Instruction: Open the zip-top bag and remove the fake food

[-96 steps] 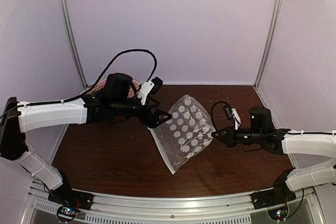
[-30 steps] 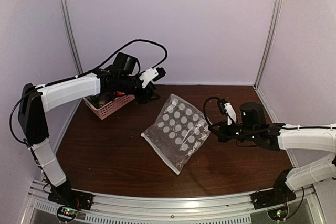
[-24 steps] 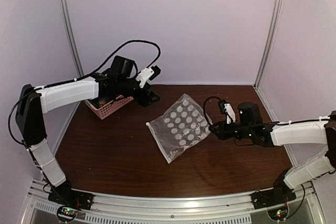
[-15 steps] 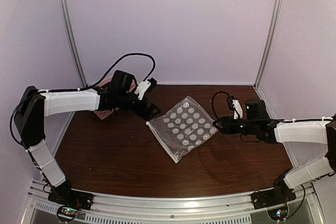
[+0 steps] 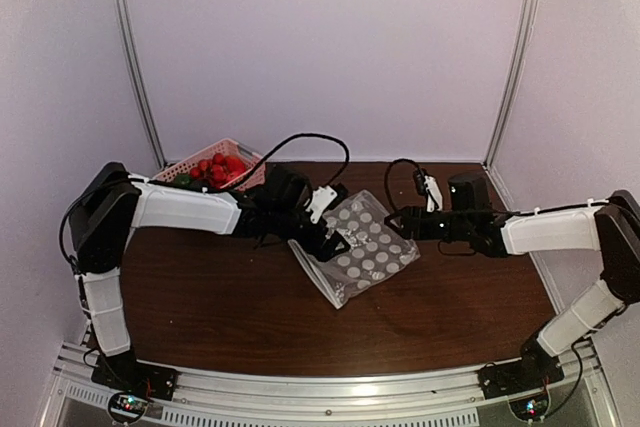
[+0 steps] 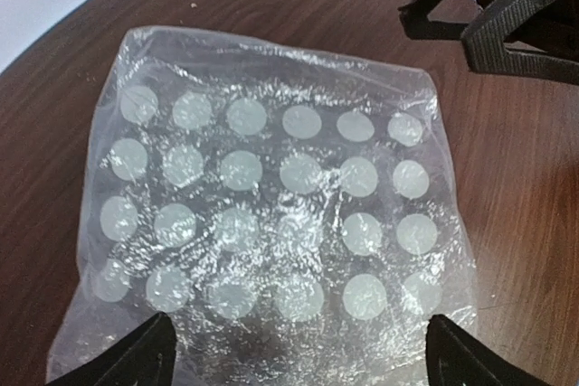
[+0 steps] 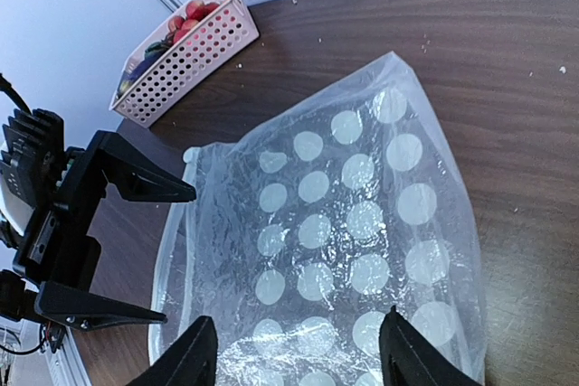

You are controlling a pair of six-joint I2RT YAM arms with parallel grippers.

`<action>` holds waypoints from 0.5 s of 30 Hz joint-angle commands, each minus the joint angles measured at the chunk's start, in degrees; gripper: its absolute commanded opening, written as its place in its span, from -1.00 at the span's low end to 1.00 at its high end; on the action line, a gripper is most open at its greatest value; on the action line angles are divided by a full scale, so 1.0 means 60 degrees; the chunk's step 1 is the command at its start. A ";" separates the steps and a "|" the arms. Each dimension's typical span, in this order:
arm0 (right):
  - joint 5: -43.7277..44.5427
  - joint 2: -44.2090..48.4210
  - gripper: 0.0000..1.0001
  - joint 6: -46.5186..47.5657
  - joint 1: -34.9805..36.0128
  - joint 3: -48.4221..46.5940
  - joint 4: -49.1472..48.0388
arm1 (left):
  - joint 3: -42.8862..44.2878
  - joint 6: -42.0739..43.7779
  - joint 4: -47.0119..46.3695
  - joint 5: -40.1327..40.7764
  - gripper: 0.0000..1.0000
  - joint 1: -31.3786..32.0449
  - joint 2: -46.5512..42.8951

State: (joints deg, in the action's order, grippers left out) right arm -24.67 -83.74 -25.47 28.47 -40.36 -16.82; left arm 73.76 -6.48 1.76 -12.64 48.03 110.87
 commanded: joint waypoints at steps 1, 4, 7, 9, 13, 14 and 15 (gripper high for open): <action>-0.0605 -0.1012 0.23 -0.0406 0.0148 -0.0137 -0.0835 | -0.0140 -0.0323 -0.0569 0.0091 0.95 -0.0065 0.0336; -0.0615 -0.1588 0.21 -0.0408 0.0133 -0.0050 -0.1059 | -0.0501 -0.0277 -0.0515 0.0194 0.95 -0.0058 0.0424; -0.0526 -0.2029 0.20 -0.0473 0.0072 0.0207 -0.1235 | -0.0866 -0.0229 -0.0402 0.0376 0.95 -0.0066 0.0513; -0.0512 -0.2159 0.20 -0.0566 0.0008 0.0436 -0.1409 | -0.1022 -0.0188 -0.0352 0.0503 0.95 -0.0066 0.0596; -0.0380 -0.2164 0.20 -0.0538 -0.0095 0.0868 -0.1404 | -0.1268 -0.0157 -0.0114 0.0835 0.95 -0.0077 0.0772; -0.0374 -0.2159 0.20 -0.0531 -0.0132 0.0966 -0.1394 | -0.1307 -0.0164 -0.0047 0.0927 0.95 -0.0087 0.0807; -0.0379 -0.2125 0.20 -0.0512 -0.0151 0.1057 -0.1376 | -0.1345 -0.0159 -0.0015 0.0998 0.95 -0.0112 0.0839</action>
State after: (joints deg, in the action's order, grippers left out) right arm -27.22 -96.44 -28.42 28.34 -36.42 -23.77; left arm 67.26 -7.42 1.15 -9.65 47.94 114.48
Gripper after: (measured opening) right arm 0.601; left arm 0.976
